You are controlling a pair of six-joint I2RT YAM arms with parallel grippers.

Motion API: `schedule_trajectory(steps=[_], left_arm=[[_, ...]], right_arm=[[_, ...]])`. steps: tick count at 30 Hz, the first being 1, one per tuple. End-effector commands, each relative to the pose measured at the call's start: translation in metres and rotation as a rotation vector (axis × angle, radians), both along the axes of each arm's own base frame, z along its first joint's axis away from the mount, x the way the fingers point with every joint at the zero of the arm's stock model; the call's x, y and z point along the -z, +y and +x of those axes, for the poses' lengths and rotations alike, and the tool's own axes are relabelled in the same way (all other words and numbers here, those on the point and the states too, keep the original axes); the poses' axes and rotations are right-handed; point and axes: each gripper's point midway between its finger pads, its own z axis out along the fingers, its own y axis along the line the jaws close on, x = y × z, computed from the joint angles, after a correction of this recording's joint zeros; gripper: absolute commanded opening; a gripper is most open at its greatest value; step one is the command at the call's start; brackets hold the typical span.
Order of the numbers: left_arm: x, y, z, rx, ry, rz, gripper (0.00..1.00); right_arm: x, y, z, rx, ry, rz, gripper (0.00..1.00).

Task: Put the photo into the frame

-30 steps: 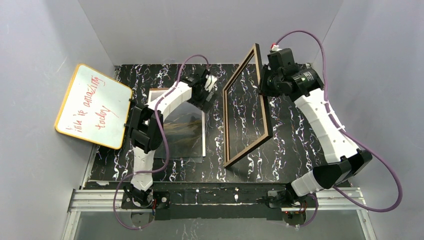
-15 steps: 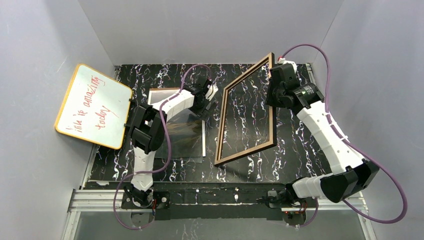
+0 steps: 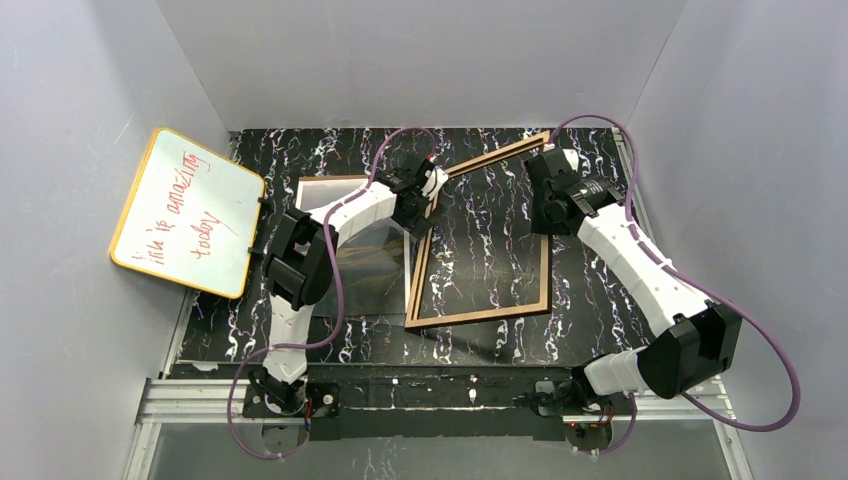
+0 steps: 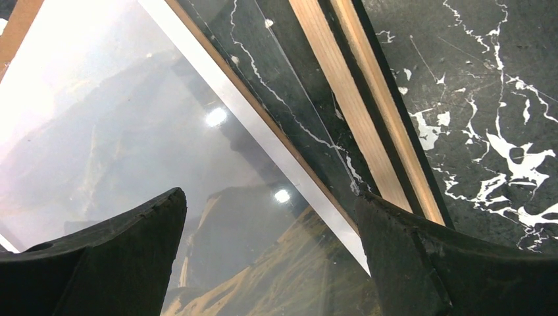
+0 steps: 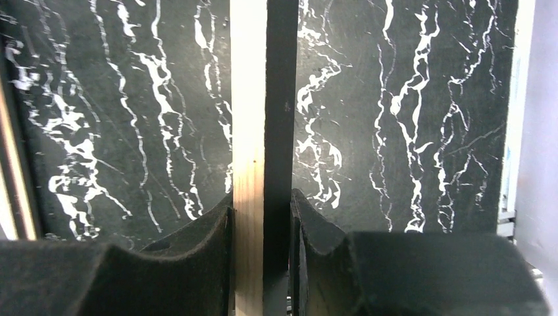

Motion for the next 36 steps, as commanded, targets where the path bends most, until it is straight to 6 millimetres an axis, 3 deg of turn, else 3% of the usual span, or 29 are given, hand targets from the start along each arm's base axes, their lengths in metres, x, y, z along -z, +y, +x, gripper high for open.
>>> schedule_trajectory(steps=[1,9,16,25,36], left_arm=[[-0.001,0.006,0.003,-0.001,-0.029,0.029,0.98],[0.013,0.01,0.0,0.006,-0.015,0.053,0.98],[0.012,-0.002,-0.006,0.033,0.011,-0.011,0.98],[0.028,0.005,-0.008,0.05,0.021,0.034,0.98],[0.03,0.006,-0.013,0.066,0.029,0.029,0.98]], right_arm=[[0.011,-0.02,-0.004,0.001,0.032,-0.119,0.13],[0.041,-0.036,-0.007,0.044,0.081,-0.205,0.13],[0.075,-0.045,-0.006,0.074,0.135,-0.245,0.13],[0.113,-0.058,0.005,0.1,0.199,-0.378,0.09],[0.157,-0.066,0.012,0.147,0.288,-0.492,0.07]])
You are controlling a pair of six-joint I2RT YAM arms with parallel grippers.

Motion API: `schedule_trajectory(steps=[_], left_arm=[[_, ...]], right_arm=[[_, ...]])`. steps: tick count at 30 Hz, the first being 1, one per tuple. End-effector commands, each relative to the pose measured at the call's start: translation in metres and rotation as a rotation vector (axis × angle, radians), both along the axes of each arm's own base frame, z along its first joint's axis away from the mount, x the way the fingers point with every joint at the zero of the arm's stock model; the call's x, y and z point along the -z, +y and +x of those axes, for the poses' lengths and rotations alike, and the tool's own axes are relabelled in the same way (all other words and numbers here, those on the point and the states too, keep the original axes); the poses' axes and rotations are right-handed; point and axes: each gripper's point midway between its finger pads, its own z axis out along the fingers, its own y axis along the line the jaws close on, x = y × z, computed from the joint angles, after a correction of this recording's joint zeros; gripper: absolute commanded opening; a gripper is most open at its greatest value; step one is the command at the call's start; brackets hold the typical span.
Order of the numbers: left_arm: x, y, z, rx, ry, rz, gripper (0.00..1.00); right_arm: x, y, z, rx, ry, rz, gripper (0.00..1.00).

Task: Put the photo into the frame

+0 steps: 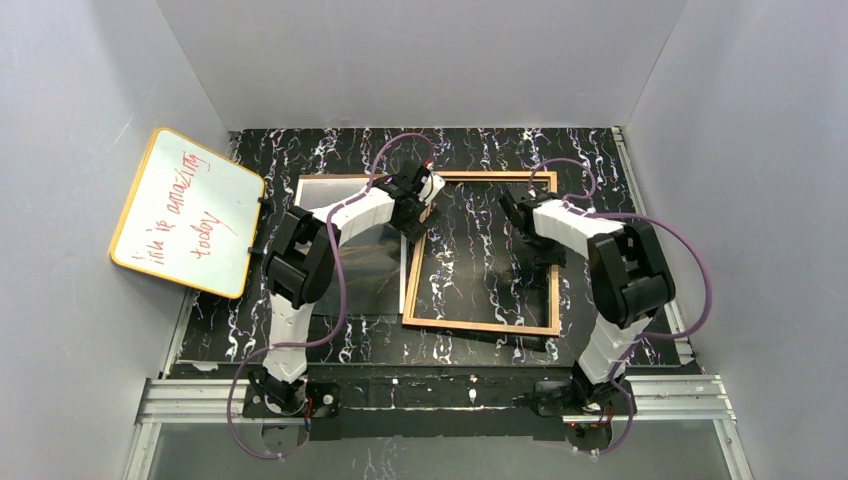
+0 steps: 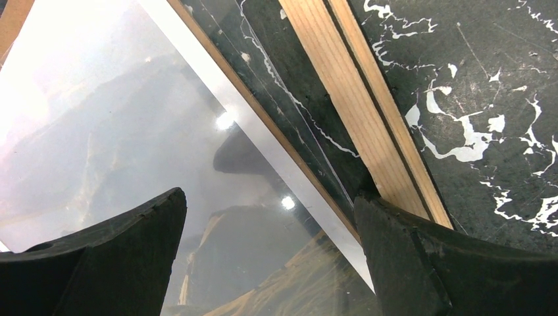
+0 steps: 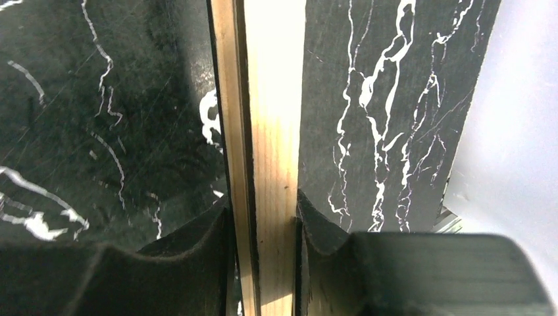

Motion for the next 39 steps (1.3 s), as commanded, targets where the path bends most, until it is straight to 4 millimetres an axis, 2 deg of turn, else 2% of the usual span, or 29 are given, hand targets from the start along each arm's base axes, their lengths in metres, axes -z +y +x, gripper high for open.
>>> schedule_trajectory(steps=[1,8,11,12,15,21,29,34,36,39], left_arm=[[0.008,-0.001,-0.019,0.036,0.054,0.003,0.98],[0.01,0.001,-0.02,0.042,0.053,0.011,0.98],[0.008,0.001,-0.021,0.042,0.05,0.005,0.98],[0.007,0.0,-0.021,0.043,0.05,0.002,0.98],[0.006,0.001,-0.023,0.045,0.05,0.001,0.98],[0.001,0.0,-0.024,0.052,0.046,-0.013,0.98],[-0.004,-0.006,-0.027,0.046,0.061,-0.05,0.98],[-0.017,-0.015,-0.031,0.044,0.076,-0.102,0.98],[-0.033,-0.019,-0.029,0.039,0.08,-0.122,0.98],[-0.076,-0.016,-0.015,0.016,0.061,-0.167,0.98]], right_arm=[[0.01,-0.006,0.012,0.034,-0.032,-0.087,0.07],[0.025,-0.008,0.016,0.051,-0.011,-0.09,0.11],[0.033,-0.007,0.019,0.05,0.004,-0.068,0.17],[0.036,-0.006,0.019,0.049,0.011,-0.057,0.21],[0.041,-0.005,0.023,0.054,0.024,-0.034,0.42],[0.033,0.0,0.035,0.04,-0.007,0.02,0.66],[0.004,0.022,0.058,-0.01,-0.102,0.177,0.78],[-0.033,0.066,0.078,-0.11,-0.183,0.424,0.9],[-0.055,0.09,0.087,-0.157,-0.227,0.55,0.92],[-0.089,0.126,0.101,-0.198,-0.283,0.739,0.97]])
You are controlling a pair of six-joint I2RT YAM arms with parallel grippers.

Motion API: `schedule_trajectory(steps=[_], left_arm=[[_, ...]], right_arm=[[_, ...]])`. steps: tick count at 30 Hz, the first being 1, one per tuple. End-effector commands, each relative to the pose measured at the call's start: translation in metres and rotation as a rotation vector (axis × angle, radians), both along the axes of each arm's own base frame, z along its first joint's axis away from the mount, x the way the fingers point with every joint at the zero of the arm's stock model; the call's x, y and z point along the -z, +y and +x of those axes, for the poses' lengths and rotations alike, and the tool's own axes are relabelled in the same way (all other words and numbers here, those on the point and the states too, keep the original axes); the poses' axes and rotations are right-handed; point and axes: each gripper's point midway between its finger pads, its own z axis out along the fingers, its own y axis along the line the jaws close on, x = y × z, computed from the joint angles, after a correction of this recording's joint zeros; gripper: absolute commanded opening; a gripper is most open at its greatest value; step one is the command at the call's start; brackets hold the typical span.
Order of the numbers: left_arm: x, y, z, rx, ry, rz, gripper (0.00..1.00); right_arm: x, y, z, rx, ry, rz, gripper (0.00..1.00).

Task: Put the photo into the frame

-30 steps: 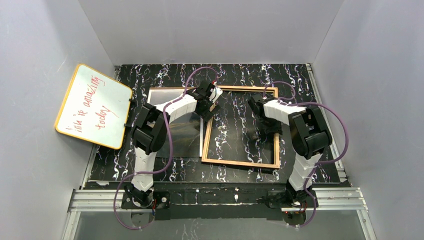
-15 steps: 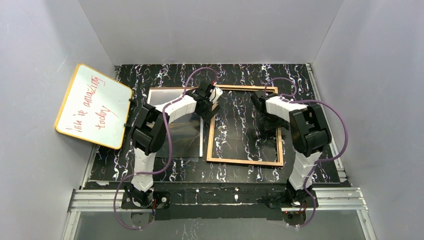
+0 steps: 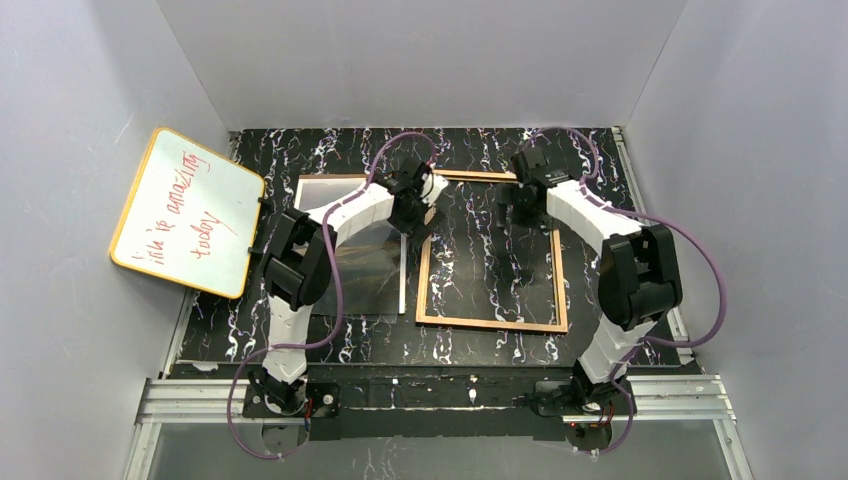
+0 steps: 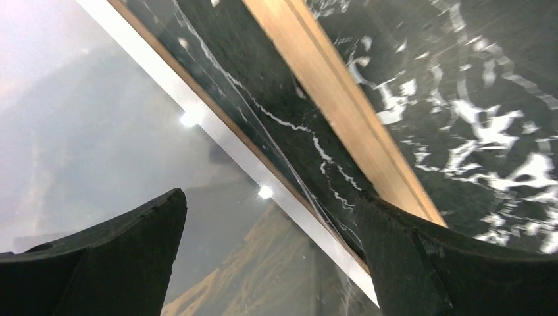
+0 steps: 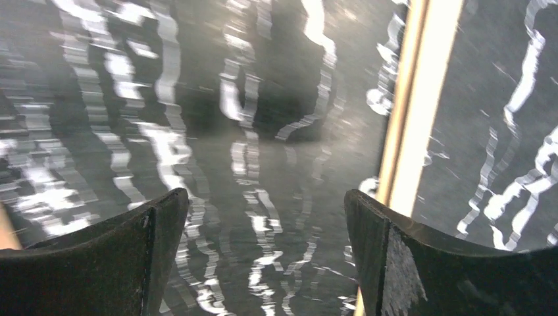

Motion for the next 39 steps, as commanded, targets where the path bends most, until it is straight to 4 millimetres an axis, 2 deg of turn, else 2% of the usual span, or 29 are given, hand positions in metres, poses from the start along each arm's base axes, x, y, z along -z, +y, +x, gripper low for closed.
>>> schedule_trajectory(steps=[1,4,5,7,9,12,14,17,21,23,28,33,39], left_arm=[[-0.09,0.001,0.016,-0.037,-0.039,-0.122,0.98],[-0.131,0.035,0.042,-0.107,-0.058,-0.173,0.98],[-0.14,0.054,0.051,-0.14,-0.073,-0.165,0.98],[-0.145,0.101,0.067,-0.224,-0.108,-0.111,0.98],[-0.133,0.145,0.071,-0.296,-0.113,-0.035,0.98],[-0.113,0.196,0.071,-0.384,-0.128,0.069,0.98],[-0.098,0.217,0.066,-0.413,-0.123,0.13,0.98],[-0.078,0.231,0.055,-0.433,-0.102,0.185,0.96],[-0.058,0.24,0.046,-0.448,-0.087,0.234,0.91],[-0.05,0.241,0.044,-0.448,-0.079,0.241,0.87],[-0.029,0.241,0.036,-0.441,-0.04,0.249,0.77],[-0.015,0.242,0.03,-0.435,-0.008,0.257,0.75],[-0.002,0.242,0.024,-0.42,0.021,0.267,0.74]], right_arm=[[-0.081,0.073,0.039,-0.102,-0.179,0.382,0.98],[-0.104,0.117,0.047,-0.159,-0.182,0.58,0.99],[-0.109,0.135,0.046,-0.187,-0.173,0.639,0.99],[-0.114,0.173,0.049,-0.233,-0.165,0.701,0.99],[-0.114,0.208,0.048,-0.251,-0.145,0.719,0.99],[-0.109,0.253,0.045,-0.247,-0.126,0.742,0.98],[-0.102,0.279,0.043,-0.23,-0.119,0.755,0.96],[-0.084,0.304,0.045,-0.2,-0.114,0.698,0.93],[-0.055,0.314,0.051,-0.143,-0.109,0.633,0.93],[-0.039,0.309,0.056,-0.105,-0.123,0.586,0.92],[-0.015,0.302,0.059,-0.07,-0.122,0.538,0.91],[0.006,0.301,0.062,-0.063,-0.11,0.508,0.9],[0.022,0.301,0.068,-0.047,-0.109,0.484,0.89]])
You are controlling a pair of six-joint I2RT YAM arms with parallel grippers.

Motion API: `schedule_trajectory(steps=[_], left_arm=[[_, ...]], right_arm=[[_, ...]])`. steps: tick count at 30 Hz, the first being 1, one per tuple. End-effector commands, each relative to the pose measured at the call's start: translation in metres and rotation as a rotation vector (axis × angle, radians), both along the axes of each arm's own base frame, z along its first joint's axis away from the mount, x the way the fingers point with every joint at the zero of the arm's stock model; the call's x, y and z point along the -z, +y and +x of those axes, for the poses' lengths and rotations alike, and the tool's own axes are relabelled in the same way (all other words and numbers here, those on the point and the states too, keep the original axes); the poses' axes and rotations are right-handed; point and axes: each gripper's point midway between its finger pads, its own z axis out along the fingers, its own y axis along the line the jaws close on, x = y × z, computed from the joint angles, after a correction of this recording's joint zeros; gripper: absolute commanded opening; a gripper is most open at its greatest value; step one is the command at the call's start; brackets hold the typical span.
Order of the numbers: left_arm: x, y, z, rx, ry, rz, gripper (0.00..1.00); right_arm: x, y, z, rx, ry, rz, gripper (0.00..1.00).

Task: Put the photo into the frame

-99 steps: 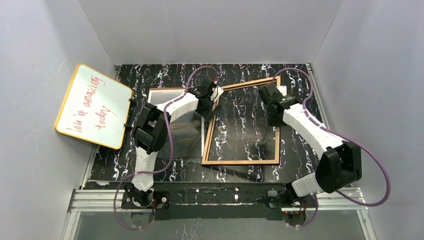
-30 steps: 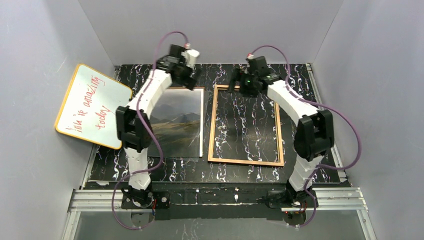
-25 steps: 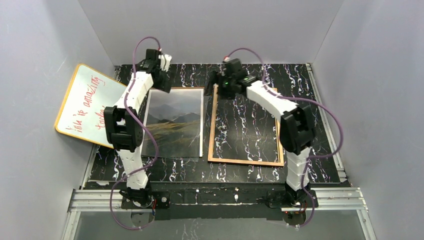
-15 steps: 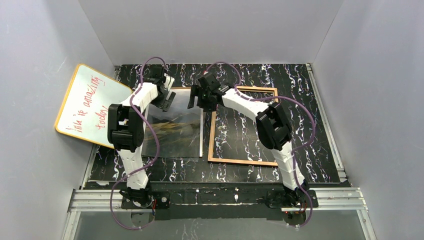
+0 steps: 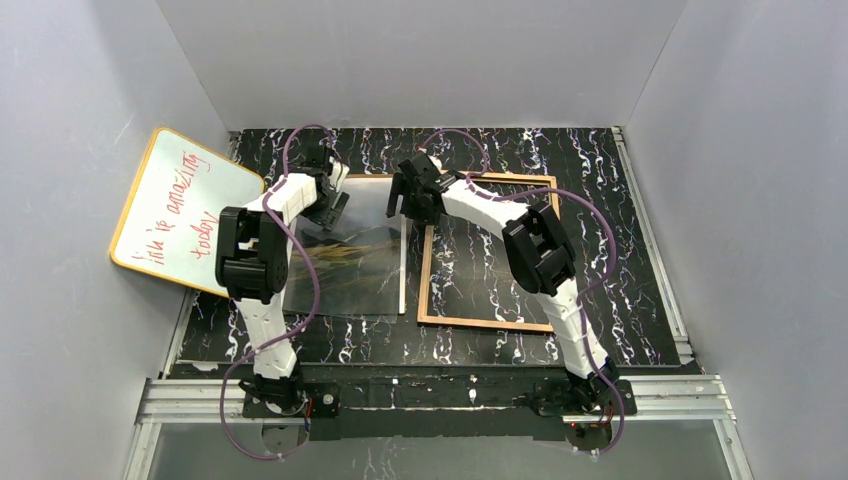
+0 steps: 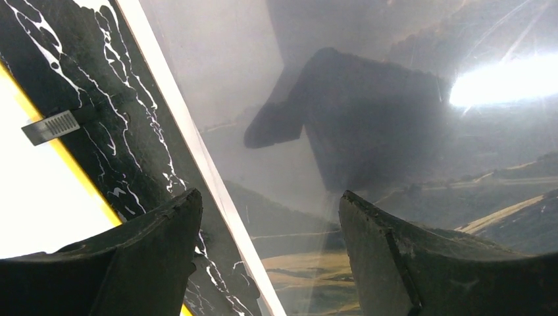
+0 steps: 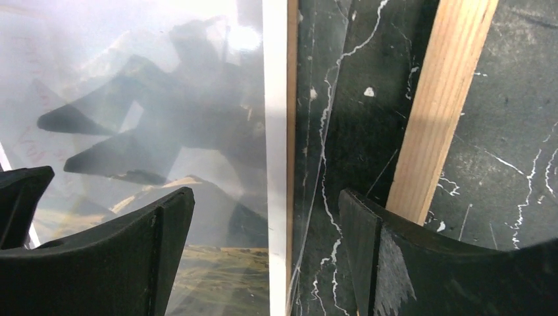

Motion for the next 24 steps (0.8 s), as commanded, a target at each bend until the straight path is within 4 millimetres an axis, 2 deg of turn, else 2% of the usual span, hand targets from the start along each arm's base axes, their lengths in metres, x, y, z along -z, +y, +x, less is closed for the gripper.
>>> schedule_trajectory(steps=[1,6,9,18,24], left_arm=[[0.012,0.003,-0.007,0.005,0.036,0.016,0.73],[0.024,0.002,-0.009,0.009,0.064,0.009,0.72],[0.03,0.001,-0.009,0.011,0.078,0.009,0.72],[0.036,-0.005,-0.013,0.047,0.102,0.027,0.71],[0.035,-0.008,-0.013,0.063,0.102,0.038,0.71]], right_arm=[[-0.001,0.004,0.015,0.034,-0.039,-0.003,0.89],[0.003,0.009,0.018,0.046,-0.034,0.029,0.89],[-0.007,0.016,0.019,0.048,-0.027,0.113,0.89],[-0.082,0.03,0.023,0.012,-0.099,0.437,0.87],[-0.124,0.039,0.017,-0.045,-0.143,0.576,0.85]])
